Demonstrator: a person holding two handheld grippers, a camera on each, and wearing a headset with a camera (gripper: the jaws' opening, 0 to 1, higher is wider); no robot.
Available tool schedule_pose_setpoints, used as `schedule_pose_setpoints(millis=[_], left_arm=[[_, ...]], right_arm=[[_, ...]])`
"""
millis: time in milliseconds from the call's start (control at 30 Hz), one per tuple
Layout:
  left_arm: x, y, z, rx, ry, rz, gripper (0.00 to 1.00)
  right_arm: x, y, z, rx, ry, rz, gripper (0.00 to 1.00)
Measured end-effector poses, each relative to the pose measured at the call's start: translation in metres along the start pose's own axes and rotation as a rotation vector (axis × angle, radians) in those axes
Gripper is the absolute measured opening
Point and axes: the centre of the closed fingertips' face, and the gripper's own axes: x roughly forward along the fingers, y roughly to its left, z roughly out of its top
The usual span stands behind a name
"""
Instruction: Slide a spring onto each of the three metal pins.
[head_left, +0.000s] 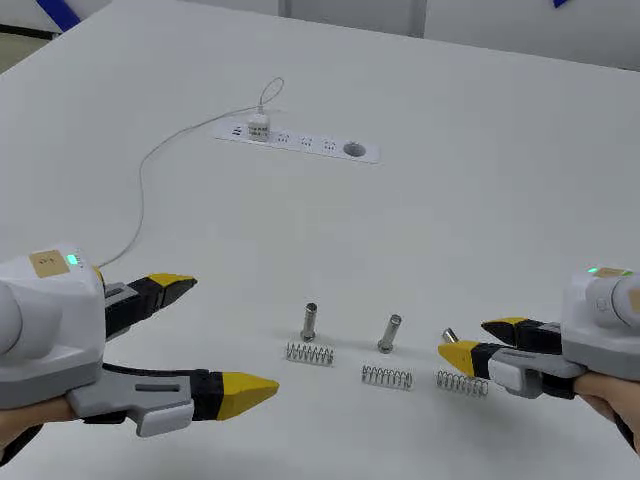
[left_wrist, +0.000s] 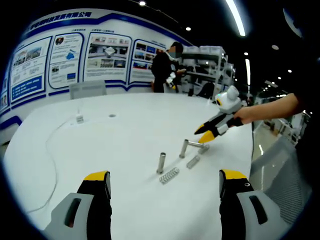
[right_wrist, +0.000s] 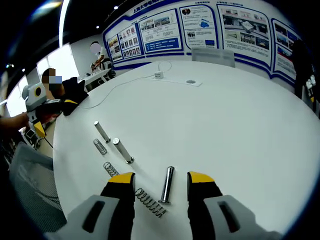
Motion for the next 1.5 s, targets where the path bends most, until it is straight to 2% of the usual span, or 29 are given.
schedule_pose_setpoints(millis=[167, 333, 433, 533, 767, 933, 1100, 1500], left_arm=[[0.000, 0.003, -0.003, -0.001, 0.006, 0.011, 0.93], [-0.002, 0.002, -0.006, -0.001, 0.014, 0.010, 0.92], [-0.002, 0.002, -0.006, -0.004, 0.015, 0.010, 0.92], [-0.002, 0.002, -0.007, -0.005, 0.017, 0.012, 0.92], [-0.002, 0.004, -0.011, -0.009, 0.029, 0.013, 0.91], [-0.002, 0.007, -0.010, -0.012, 0.026, 0.021, 0.91], [-0.001, 0.006, -0.009, -0.013, 0.024, 0.019, 0.91], [-0.001, 0.003, -0.009, -0.004, 0.032, 0.010, 0.91]], right_arm=[[0.008, -0.005, -0.010, -0.024, 0.046, -0.013, 0.38], [0.016, -0.007, -0.012, -0.048, 0.063, -0.026, 0.32], [0.020, -0.009, -0.012, -0.043, 0.066, -0.035, 0.31], [0.023, -0.014, -0.011, -0.060, 0.065, -0.072, 0.27], [0.025, -0.023, -0.009, -0.050, 0.056, -0.112, 0.22], [0.026, -0.023, -0.008, -0.053, 0.052, -0.108, 0.17], [0.028, -0.015, -0.015, -0.077, 0.083, -0.097, 0.16], [0.036, -0.015, -0.011, -0.088, 0.094, -0.083, 0.12]])
